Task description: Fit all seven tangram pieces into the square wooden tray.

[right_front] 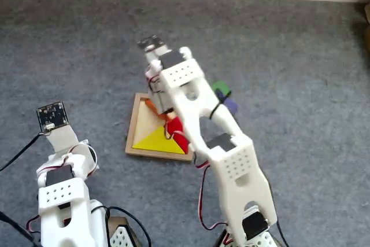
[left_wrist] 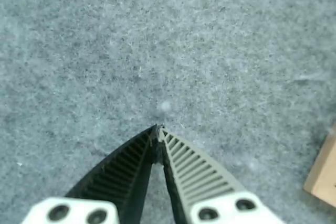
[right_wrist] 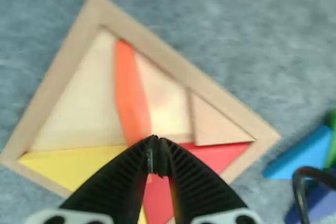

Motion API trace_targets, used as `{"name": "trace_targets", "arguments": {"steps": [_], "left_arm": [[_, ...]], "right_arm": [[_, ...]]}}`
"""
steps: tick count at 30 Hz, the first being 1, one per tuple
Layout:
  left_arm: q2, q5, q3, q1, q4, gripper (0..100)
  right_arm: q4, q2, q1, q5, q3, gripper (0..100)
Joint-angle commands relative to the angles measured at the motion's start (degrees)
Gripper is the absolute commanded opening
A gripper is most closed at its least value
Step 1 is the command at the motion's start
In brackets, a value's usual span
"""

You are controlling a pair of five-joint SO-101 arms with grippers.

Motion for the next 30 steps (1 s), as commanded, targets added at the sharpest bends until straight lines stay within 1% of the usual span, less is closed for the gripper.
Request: {"name": "trace_targets", "arguments": {"steps": [1,4,6,12,16,19,23,26,30], "left_arm": [[-0.84,-0.53,-1.98,-0.31,-0.88,1],[-0.84,-0.53,-1.98,-0.31,-0.88,1],[-0.84,-0.53,-1.98,-0.31,-0.88,1],[-0.84,-0.53,-1.98,-0.31,-0.88,1],[-0.84,-0.53,-1.98,-0.31,-0.88,1],[-0.84,-0.53,-1.98,-0.31,-0.88,1],[-0.84,-0.53,-1.98,-0.31,-0.88,1],[-0.84,-0.53,-1.98,-0.31,-0.88,1],[-0.84,-0.53,-1.98,-0.31,-0.88,1]], "right_arm": [[-0.13,-1.36,-4.53,0.26,-1.01,0.5],[1.10,-1.36,-6.90,0.26,-1.01,0.5],[2.15,-1.54,-7.25,0.26,-1.01,0.5],[5.41,-1.63,-6.99,0.26,-1.54,0.5],[5.23,-1.63,-5.32,0.26,-1.63,0.5],[4.00,-1.71,-3.12,0.00,-1.63,0.5],[1.80,-1.54,-0.57,-2.20,-1.19,0.5],[-0.84,-1.19,-0.92,-2.11,-1.01,0.5],[-3.56,0.84,-3.82,-2.20,0.92,0.5]]}}
